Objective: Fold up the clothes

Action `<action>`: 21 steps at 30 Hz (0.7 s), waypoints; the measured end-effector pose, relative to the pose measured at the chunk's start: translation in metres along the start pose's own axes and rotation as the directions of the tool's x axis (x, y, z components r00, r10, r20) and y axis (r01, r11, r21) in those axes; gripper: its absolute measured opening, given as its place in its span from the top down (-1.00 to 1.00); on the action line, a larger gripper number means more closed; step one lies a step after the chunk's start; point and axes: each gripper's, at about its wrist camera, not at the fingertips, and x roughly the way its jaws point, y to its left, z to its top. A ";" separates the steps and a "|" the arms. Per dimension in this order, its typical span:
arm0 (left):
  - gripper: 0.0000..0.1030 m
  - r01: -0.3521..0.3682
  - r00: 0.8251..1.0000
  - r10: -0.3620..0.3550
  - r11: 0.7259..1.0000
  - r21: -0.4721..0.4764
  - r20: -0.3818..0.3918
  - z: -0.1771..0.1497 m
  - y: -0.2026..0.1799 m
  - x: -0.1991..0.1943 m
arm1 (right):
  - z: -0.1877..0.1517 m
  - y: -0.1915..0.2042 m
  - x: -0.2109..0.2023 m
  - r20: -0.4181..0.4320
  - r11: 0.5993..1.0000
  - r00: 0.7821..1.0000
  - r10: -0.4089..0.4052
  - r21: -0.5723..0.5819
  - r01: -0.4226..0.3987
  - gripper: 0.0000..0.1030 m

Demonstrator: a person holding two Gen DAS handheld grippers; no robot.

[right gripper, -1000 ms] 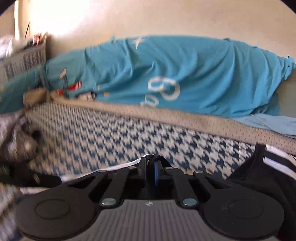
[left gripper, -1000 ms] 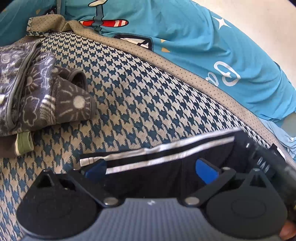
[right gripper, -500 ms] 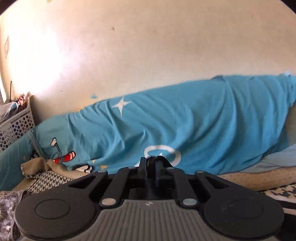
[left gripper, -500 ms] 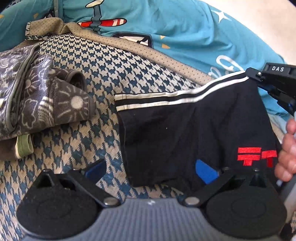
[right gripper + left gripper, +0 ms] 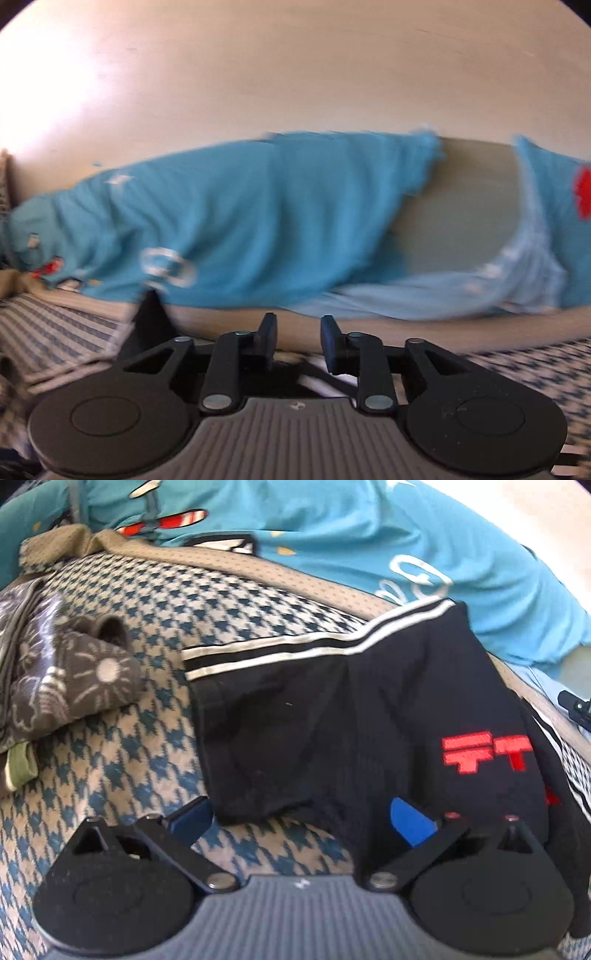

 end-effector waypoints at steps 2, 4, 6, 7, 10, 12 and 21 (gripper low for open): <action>-1.00 -0.008 1.000 0.008 0.999 0.035 0.008 -0.004 -0.007 0.000 | -0.007 -0.021 -0.001 -0.014 0.999 1.000 -0.012 0.033 0.013 0.30; -1.00 -0.011 1.000 0.011 0.998 0.064 0.010 -0.008 -0.012 0.000 | -0.013 -0.034 -0.001 -0.024 0.998 1.000 -0.008 0.059 0.010 0.20; -1.00 -0.009 1.000 0.008 0.997 0.078 0.009 -0.010 -0.015 0.001 | -0.020 -0.040 0.000 -0.029 0.998 1.000 -0.003 0.065 0.005 0.10; -1.00 -0.008 1.000 0.007 0.997 0.082 0.008 -0.010 -0.017 0.002 | -0.023 -0.039 0.003 -0.036 0.999 0.999 -0.001 0.051 0.003 0.03; -1.00 -0.010 1.000 0.009 0.996 0.093 0.006 -0.012 -0.019 0.003 | -0.028 -0.032 0.012 -0.065 1.000 0.998 0.008 -0.019 -0.009 -0.07; -1.00 -0.013 1.000 0.012 0.995 0.096 0.005 -0.012 -0.019 0.004 | -0.032 -0.025 0.018 -0.080 0.998 0.997 0.016 -0.059 -0.021 -0.16; -1.00 -0.032 0.999 0.031 0.992 0.121 0.010 -0.016 -0.022 0.006 | -0.045 -0.011 0.029 -0.056 0.986 0.998 -0.019 -0.166 0.010 0.66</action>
